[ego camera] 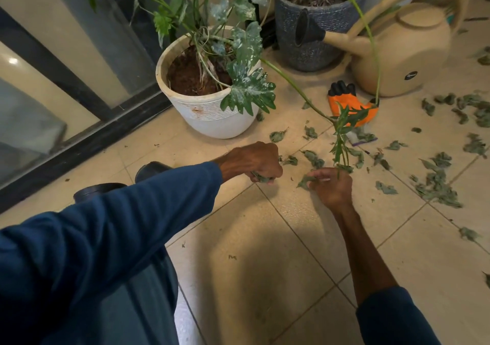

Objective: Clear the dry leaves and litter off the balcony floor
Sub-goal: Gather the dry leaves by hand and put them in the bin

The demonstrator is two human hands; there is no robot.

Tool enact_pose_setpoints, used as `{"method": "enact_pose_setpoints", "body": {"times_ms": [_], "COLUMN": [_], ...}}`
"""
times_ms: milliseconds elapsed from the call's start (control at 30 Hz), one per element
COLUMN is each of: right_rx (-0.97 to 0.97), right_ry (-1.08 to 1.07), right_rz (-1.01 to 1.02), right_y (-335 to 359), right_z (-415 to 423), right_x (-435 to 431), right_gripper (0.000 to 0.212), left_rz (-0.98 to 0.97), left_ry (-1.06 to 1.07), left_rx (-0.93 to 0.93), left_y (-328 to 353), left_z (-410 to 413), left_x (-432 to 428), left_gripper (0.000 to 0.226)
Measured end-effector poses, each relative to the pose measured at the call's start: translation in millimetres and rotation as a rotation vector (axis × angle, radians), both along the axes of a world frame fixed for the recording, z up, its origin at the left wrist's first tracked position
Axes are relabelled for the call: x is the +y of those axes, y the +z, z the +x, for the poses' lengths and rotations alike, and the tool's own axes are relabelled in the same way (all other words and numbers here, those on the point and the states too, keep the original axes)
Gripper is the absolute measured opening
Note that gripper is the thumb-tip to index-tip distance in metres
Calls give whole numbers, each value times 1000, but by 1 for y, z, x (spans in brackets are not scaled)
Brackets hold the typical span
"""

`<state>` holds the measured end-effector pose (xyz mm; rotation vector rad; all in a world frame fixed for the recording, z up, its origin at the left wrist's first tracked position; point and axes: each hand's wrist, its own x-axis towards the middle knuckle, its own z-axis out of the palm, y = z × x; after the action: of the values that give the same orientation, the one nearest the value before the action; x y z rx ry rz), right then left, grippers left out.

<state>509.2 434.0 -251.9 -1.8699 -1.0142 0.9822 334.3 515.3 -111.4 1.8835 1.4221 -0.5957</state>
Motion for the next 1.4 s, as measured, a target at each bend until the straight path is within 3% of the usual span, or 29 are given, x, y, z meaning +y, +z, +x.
{"method": "enact_pose_setpoints", "body": {"times_ms": [133, 200, 333, 533, 767, 1133, 1300, 1400], "right_rx": [-346, -413, -532, -546, -364, -611, -559, -529], "right_ry": [165, 252, 309, 248, 276, 362, 333, 381], "right_rz": [-30, -46, -64, -14, 92, 19, 80, 137], "right_y": [-6, -2, 1, -9, -1, -1, 5, 3], "right_z": [-3, -5, -10, -15, -22, -40, -43, -44], "right_x": [4, 5, 6, 4, 29, 61, 66, 85], "right_gripper": [36, 38, 23, 18, 21, 29, 40, 26], "left_rz": [19, 12, 28, 17, 28, 16, 16, 16], "left_ry": [10, 18, 16, 34, 41, 65, 77, 73], "left_rx": [17, 22, 28, 13, 8, 17, 20, 27], "left_y": [-1, -2, -3, 0, 8, 12, 15, 18], "left_z": [-4, -5, -5, -6, -16, -34, -37, -35], "left_x": [-1, -2, -1, 1, 1, -1, 0, -2], "left_gripper": [17, 18, 22, 22, 22, 24, 24, 24]}}
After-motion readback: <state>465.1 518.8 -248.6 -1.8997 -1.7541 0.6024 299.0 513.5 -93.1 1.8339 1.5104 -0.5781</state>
